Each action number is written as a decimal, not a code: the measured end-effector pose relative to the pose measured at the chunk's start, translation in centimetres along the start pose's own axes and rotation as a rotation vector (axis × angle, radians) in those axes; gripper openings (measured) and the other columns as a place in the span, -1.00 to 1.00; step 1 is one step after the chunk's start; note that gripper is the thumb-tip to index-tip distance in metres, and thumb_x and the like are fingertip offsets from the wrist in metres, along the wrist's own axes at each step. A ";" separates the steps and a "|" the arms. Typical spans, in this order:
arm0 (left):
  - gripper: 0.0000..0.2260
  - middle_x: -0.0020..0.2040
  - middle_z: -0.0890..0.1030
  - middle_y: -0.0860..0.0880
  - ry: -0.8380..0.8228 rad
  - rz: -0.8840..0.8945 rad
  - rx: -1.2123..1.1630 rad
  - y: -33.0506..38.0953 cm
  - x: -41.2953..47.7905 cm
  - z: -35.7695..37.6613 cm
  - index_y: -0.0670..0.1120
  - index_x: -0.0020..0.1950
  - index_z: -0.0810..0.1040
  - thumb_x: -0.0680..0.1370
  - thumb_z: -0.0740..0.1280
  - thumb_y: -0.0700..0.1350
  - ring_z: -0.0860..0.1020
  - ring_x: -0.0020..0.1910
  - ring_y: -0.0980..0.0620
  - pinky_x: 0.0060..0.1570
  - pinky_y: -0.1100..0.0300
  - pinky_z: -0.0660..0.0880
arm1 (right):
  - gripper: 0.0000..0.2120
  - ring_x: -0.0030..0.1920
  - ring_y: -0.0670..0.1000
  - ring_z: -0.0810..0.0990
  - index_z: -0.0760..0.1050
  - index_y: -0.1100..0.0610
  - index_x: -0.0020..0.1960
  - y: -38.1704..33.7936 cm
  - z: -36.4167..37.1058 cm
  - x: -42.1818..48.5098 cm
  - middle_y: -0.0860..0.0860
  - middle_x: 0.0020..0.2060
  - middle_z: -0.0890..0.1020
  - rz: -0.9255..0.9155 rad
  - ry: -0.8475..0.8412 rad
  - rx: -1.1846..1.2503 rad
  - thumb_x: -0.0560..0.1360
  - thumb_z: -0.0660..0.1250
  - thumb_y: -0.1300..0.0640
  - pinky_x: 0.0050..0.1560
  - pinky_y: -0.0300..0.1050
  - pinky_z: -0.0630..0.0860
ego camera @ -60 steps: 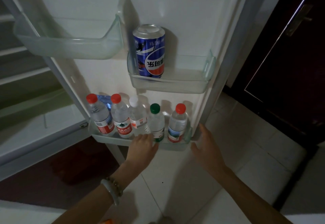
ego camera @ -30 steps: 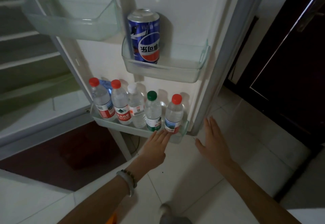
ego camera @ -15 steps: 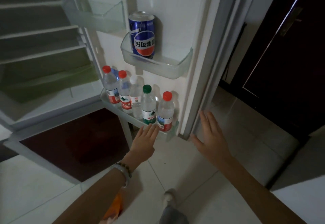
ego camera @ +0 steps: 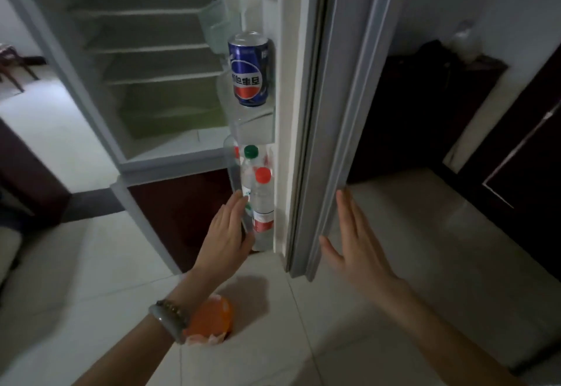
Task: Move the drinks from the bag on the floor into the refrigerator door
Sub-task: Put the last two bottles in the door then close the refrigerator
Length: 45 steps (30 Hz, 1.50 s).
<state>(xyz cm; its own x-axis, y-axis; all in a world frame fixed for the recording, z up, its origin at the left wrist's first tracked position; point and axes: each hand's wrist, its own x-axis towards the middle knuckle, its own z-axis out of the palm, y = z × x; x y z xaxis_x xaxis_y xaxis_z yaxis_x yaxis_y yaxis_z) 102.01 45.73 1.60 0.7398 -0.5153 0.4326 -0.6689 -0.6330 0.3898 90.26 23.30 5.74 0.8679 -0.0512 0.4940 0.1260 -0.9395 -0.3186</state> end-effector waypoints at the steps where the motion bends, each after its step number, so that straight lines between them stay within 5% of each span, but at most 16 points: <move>1: -0.50 0.46 0.23 -0.20 0.044 -0.016 0.011 0.4 -0.8 -1.2 -0.20 0.43 0.19 0.52 0.22 -0.10 0.19 0.45 -0.07 0.41 0.04 0.16 | -0.32 0.44 0.05 0.12 -0.13 0.17 0.50 -0.6 0.6 0.1 0.19 0.46 0.15 -0.048 -0.035 0.033 0.55 0.08 -0.11 0.42 -0.24 0.07; 7: -0.53 0.48 0.17 -0.11 0.161 -0.098 0.043 3.3 -4.6 -6.5 -0.19 0.43 0.18 0.54 0.15 -0.10 0.17 0.46 -0.02 0.41 0.09 0.17 | -0.32 0.47 0.11 0.10 -0.14 0.14 0.51 -4.9 3.5 1.8 0.18 0.49 0.09 -0.312 -0.140 0.122 0.55 0.09 -0.09 0.41 0.01 0.16; 15: -0.41 0.52 0.03 -0.02 0.172 -0.231 0.119 2.2 -8.4 -8.3 -0.04 0.52 -0.06 0.58 0.14 0.04 0.10 0.49 0.02 0.40 -0.03 0.24 | -0.29 0.47 0.11 0.03 -0.23 0.00 0.51 -9.6 7.8 4.9 0.12 0.49 -0.08 -0.375 -0.200 0.258 0.52 0.06 -0.18 0.35 0.09 0.21; 19: -0.36 0.51 -0.07 0.06 0.229 -0.347 0.094 -0.7 -6.8 -9.5 0.02 0.51 -0.17 0.56 0.10 0.13 0.00 0.46 0.16 0.39 0.23 0.01 | -0.26 0.48 0.17 0.05 -0.08 0.10 0.52 -11.7 9.8 8.5 0.20 0.50 0.00 -0.401 -0.217 0.193 0.50 0.25 -0.01 0.39 0.16 0.22; 26: -0.26 0.50 -0.14 0.07 0.258 -0.437 0.065 -9.7 -4.9 -12.1 -0.07 0.52 -0.20 0.56 0.27 -0.08 -0.07 0.42 0.21 0.34 0.40 -0.09 | -0.24 0.48 0.18 0.00 -0.04 0.10 0.51 -16.5 15.8 15.8 0.21 0.50 0.01 -0.463 -0.249 0.092 0.48 0.33 0.09 0.43 0.15 0.14; 31: -0.22 0.51 -0.15 0.08 0.238 -0.433 -0.016 -16.7 -3.5 -14.6 -0.05 0.52 -0.24 0.55 0.29 -0.09 -0.07 0.46 0.18 0.38 0.32 -0.07 | -0.24 0.47 0.21 0.07 0.02 0.13 0.51 -20.2 20.2 20.6 0.23 0.49 0.06 -0.458 -0.245 0.063 0.45 0.37 0.11 0.41 0.15 0.18; 36: -0.17 0.53 0.04 -0.03 0.293 -0.460 -0.140 -22.3 -0.9 -16.0 0.06 0.50 -0.26 0.47 0.30 -0.06 0.09 0.48 0.06 0.42 0.14 0.09 | -0.25 0.48 0.18 0.01 -0.01 0.12 0.51 -21.9 23.8 24.6 0.21 0.50 -0.01 -0.427 -0.273 0.016 0.47 0.34 0.09 0.44 0.09 0.06; 42: -0.16 0.46 -0.43 0.04 0.259 -0.508 -0.039 -27.4 3.1 -15.3 0.11 0.50 -0.26 0.50 0.34 -0.08 -0.31 0.47 0.01 0.43 0.03 -0.12 | -0.30 0.49 0.12 0.03 0.04 0.14 0.49 -22.1 26.5 29.5 0.15 0.49 0.10 -0.495 -0.287 -0.090 0.47 0.32 0.11 0.43 0.05 -0.05; 45: -0.14 0.42 -0.51 -0.04 0.224 -0.540 0.061 -29.8 5.1 -15.0 0.09 0.49 -0.31 0.51 0.33 -0.03 -0.39 0.43 -0.06 0.40 0.01 -0.17 | -0.31 0.48 0.13 0.05 0.08 0.16 0.48 -21.9 27.7 31.8 0.15 0.48 0.14 -0.530 -0.275 -0.099 0.46 0.33 0.12 0.43 0.07 -0.02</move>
<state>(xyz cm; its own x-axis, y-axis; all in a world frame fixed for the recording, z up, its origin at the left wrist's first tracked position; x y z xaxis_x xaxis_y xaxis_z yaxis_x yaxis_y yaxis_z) 124.64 70.62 4.38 0.9366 0.0204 0.3498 -0.1909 -0.8075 0.5581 128.38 51.65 6.02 0.7935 0.5094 0.3330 0.5412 -0.8409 -0.0030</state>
